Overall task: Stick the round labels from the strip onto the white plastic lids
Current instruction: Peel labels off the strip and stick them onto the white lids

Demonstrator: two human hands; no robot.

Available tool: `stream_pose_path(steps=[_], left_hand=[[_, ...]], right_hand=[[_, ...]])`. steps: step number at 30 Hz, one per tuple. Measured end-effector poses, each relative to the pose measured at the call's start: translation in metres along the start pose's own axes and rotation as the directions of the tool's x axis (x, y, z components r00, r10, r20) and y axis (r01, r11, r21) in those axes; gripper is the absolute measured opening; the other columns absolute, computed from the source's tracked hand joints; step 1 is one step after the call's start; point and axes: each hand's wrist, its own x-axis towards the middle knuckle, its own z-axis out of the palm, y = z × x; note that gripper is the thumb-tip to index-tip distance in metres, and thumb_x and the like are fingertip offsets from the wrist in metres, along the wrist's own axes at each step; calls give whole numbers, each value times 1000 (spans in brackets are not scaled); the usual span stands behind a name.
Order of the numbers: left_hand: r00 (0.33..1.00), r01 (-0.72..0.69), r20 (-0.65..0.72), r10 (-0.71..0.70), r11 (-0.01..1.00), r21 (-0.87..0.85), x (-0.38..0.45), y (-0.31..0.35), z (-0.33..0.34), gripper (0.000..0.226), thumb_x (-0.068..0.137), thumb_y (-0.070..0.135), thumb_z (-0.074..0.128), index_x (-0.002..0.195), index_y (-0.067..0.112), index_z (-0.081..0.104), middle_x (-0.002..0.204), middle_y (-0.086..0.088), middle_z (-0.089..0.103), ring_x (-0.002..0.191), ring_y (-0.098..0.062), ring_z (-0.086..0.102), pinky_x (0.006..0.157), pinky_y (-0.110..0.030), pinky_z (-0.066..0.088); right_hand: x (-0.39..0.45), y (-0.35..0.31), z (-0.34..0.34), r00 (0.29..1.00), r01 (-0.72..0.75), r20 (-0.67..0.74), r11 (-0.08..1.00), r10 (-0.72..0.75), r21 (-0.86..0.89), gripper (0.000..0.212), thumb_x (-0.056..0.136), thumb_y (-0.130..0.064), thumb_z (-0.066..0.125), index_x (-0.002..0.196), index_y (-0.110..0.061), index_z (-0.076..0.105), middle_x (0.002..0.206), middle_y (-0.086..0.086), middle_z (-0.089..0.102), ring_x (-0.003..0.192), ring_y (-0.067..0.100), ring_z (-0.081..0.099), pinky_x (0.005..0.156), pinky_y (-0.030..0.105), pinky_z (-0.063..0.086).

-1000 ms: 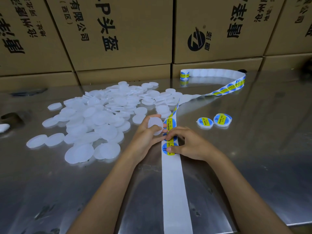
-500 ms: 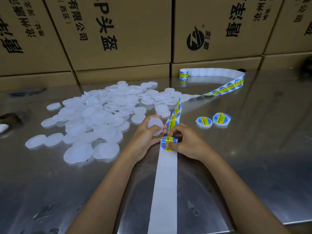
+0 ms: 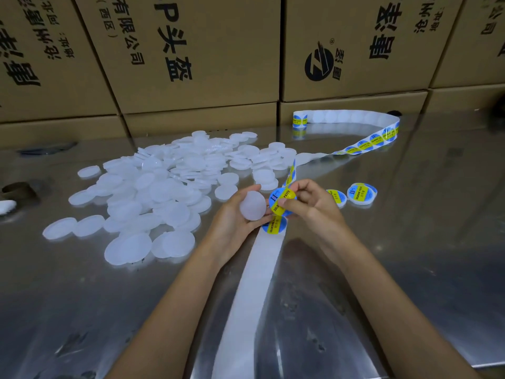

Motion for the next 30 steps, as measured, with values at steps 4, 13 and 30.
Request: stream_pose_path(steps=[4, 13, 30], left_hand=[[994, 57, 102, -40, 985, -164, -5, 4, 3, 38, 100, 18, 47, 135, 6, 56, 128, -21, 66, 118, -36, 65, 99, -47, 54], [968, 163, 221, -116, 964, -209, -11, -1, 19, 50, 94, 25, 49, 141, 6, 51, 137, -11, 63, 114, -25, 67, 97, -37, 55], [980, 144, 166, -111, 968, -205, -13, -3, 21, 60, 89, 22, 51, 146, 3, 46, 141, -19, 58, 136, -33, 51, 116, -43, 36]], right_hand=[[-1, 1, 7, 999, 43, -33, 999, -43, -6, 26, 82, 5, 72, 89, -14, 55, 79, -2, 71, 75, 13, 67, 66, 24, 55], [-6, 5, 19, 989, 136, -22, 971, -143, -197, 29, 81, 6, 72, 84, -15, 52, 76, 3, 62, 70, 14, 56, 69, 29, 51], [-2, 21, 16, 965, 177, -97, 878, -244, -445, 35, 76, -18, 81, 95, -25, 53, 72, -14, 55, 60, 4, 51, 63, 32, 50]])
